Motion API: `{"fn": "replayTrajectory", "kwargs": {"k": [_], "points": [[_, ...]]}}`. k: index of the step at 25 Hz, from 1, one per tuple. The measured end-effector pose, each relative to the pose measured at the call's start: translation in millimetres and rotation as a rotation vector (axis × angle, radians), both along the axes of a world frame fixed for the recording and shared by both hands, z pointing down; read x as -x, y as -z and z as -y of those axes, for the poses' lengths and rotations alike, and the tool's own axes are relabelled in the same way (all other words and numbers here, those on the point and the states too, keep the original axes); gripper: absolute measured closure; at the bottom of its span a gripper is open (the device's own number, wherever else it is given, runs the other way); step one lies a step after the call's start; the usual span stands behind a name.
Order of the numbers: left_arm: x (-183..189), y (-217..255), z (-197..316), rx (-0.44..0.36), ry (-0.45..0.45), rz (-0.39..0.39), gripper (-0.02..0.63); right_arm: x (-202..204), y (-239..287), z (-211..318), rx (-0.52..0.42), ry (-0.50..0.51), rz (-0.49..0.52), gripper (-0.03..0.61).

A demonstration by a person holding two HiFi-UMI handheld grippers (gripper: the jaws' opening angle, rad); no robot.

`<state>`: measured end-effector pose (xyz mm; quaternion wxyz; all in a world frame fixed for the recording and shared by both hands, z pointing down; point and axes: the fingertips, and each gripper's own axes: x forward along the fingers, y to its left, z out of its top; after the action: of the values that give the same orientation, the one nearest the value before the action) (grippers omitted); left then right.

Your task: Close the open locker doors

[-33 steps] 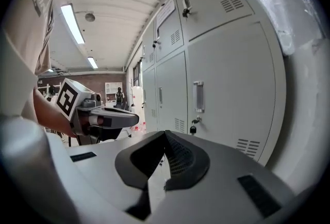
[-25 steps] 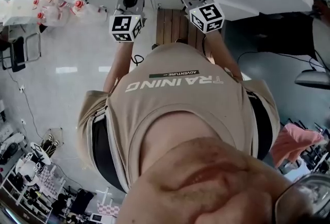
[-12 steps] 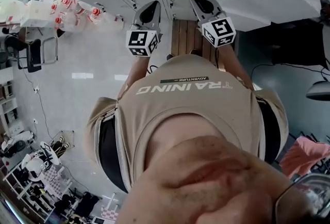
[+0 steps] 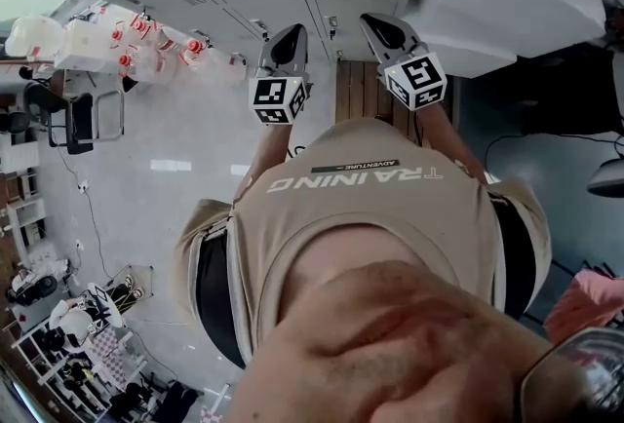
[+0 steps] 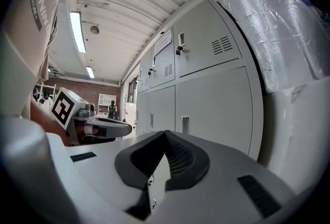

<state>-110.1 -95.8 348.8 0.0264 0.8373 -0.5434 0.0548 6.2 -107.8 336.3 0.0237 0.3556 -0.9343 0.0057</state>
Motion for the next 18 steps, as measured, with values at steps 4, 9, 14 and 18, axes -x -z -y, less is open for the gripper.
{"fn": "replayTrajectory", "kwargs": {"k": [4,9,14,18], "points": [[-3,-5,1,0.013,-0.007,0.005,0.614,-3,-4,5,0.027,0.004,0.005,0.565],[-5,-9,2,0.018,-0.011,0.012,0.614,-5,-10,8,0.033,0.011,-0.003,0.565],[1,-12,4,0.034,0.003,0.007,0.614,-2,-18,10,0.049,0.025,-0.019,0.565],[9,-19,3,0.046,0.031,0.003,0.614,5,-19,12,0.021,0.053,-0.042,0.565]]}}
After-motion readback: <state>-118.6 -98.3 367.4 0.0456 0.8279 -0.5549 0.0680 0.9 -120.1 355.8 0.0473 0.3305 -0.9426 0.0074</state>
